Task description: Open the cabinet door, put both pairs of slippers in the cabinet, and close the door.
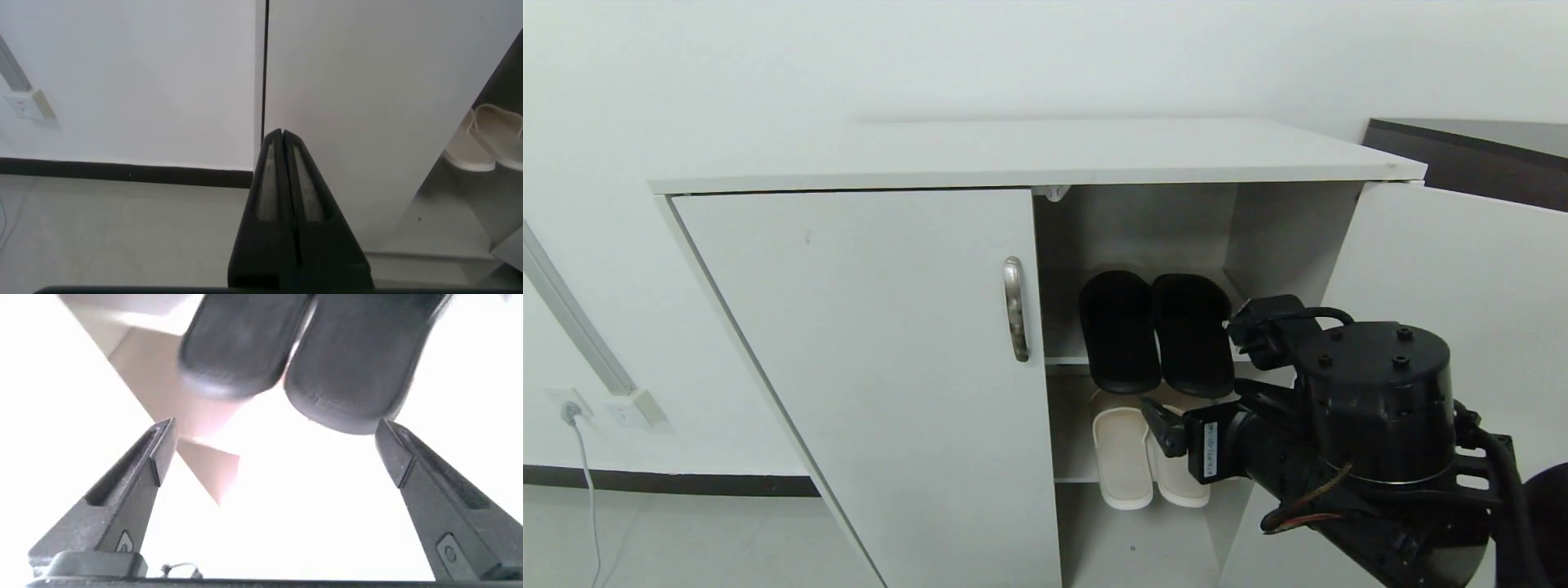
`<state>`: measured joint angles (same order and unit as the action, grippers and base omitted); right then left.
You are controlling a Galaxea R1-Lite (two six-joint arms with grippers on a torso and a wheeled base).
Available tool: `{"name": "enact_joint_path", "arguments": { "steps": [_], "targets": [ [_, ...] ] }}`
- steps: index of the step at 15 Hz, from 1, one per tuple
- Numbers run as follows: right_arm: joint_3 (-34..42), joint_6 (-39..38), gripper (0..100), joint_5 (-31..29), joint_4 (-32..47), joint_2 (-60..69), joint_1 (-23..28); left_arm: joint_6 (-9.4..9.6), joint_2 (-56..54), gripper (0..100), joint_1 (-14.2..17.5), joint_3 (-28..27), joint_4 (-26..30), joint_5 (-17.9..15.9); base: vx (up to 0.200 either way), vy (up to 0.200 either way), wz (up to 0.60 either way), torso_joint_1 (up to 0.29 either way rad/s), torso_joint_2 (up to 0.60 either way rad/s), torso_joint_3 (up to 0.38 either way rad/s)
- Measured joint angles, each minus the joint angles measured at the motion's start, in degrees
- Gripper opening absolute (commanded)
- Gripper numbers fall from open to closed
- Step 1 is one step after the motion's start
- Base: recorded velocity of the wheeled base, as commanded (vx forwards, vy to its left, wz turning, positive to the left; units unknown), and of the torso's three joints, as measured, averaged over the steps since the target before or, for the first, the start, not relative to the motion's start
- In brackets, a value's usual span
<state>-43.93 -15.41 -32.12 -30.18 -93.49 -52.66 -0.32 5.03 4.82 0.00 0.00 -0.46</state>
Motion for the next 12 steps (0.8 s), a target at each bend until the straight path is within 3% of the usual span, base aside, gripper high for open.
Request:
{"name": "enact_joint_path", "arguments": {
  "steps": [1, 8, 12],
  "targets": [
    [0.41, -0.09, 0, 0.16, -0.28, 0.13, -0.09, 0.07, 0.0, 0, 0.0, 0.0, 0.0, 0.0, 0.0, 0.0, 0.0, 0.0, 0.0, 0.0],
    [1.9, 0.28, 0, 0.22, -4.28, -2.76, -0.37, 0.07, 0.0, 0, 0.0, 0.0, 0.0, 0.0, 0.0, 0.0, 0.0, 0.0, 0.0, 0.0],
    [4.58, 2.69, 0, 2.93, -13.36, -5.57, -0.85, 0.07, 0.0, 0, 0.0, 0.0, 0.0, -0.05, 0.0, 0.0, 0.0, 0.0, 0.0, 0.0]
  ]
}}
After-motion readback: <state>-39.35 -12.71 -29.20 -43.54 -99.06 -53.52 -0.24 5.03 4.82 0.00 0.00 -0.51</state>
